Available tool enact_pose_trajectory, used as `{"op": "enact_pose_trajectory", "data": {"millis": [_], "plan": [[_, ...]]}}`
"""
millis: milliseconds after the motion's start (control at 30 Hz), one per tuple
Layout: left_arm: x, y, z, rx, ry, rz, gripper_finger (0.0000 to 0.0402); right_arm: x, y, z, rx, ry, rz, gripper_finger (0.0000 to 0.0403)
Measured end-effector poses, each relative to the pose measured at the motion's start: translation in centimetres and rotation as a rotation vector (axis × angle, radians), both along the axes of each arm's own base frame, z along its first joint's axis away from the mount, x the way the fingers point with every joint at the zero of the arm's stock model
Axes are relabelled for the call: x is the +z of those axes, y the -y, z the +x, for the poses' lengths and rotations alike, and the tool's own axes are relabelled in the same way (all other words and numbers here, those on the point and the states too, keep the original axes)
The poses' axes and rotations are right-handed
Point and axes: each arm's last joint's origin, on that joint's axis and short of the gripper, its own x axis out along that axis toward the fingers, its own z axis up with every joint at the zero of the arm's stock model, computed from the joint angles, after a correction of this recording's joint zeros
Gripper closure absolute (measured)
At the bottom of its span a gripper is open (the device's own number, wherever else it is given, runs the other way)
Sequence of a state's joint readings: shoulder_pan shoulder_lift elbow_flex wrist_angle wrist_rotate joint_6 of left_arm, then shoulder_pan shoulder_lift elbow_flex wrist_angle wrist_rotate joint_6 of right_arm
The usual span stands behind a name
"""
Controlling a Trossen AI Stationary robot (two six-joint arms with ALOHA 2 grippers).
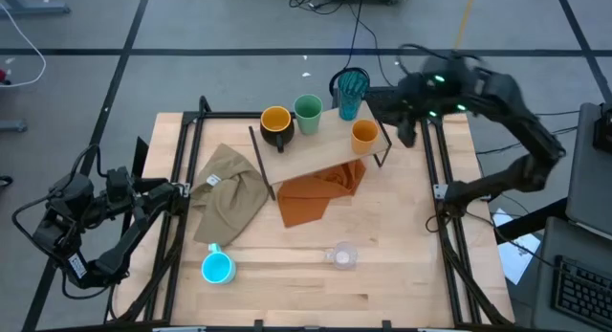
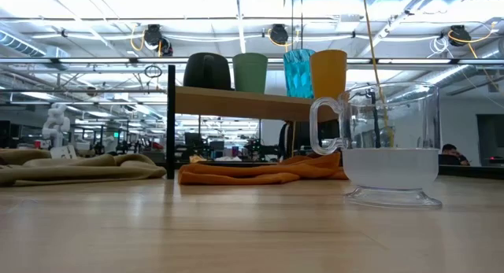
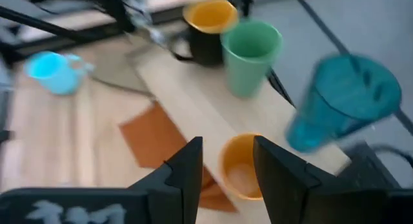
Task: Stack small to large cups/mugs on shelf
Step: Put the blue mug on the shelf
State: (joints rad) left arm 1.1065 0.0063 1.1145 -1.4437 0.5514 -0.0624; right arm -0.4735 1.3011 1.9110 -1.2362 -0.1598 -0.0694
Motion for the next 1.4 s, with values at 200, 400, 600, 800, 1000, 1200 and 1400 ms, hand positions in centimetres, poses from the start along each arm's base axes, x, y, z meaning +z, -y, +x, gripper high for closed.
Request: {"op": "enact_pose_trajectory", "data": {"millis": [200, 400, 600, 800, 1000, 1200, 1400], "plan": [[0.0, 0.0, 0.0, 0.0, 0.0, 0.0, 0.0201, 2.3, -4.2, -3.4, 0.113, 0.165, -0.028, 0.0275], [0.0, 0.0, 0.0, 0.0, -0.001, -0.001, 0.0201, 1.1, -7.1, -5.7, 0.249, 0.254, -0.003, 0.0275], [0.0, 0.0, 0.0, -0.001, -0.003, 0.002, 0.0201, -3.5, -8.3, -7.1, 0.317, 0.372, 0.021, 0.0275], [0.0, 0.1, 0.1, -0.04, 0.018, -0.018, 0.0201, -9.8, -8.7, -7.3, 0.338, 0.513, 0.045, 0.0275], [0.1, 0.2, 0.2, -0.079, 0.066, -0.072, 0.0201, -15.1, -9.5, -5.5, 0.393, 0.603, 0.075, 0.0275], [0.1, 0.2, 0.2, -0.087, 0.052, -0.044, 0.0201, -17.3, -10.5, -4.6, 0.471, 0.585, 0.081, 0.0275], [-0.1, 0.0, 0.6, -0.057, 0.061, -0.077, 0.0201, -18.9, -11.1, -4.0, 0.496, 0.56, 0.061, 0.0275]]}}
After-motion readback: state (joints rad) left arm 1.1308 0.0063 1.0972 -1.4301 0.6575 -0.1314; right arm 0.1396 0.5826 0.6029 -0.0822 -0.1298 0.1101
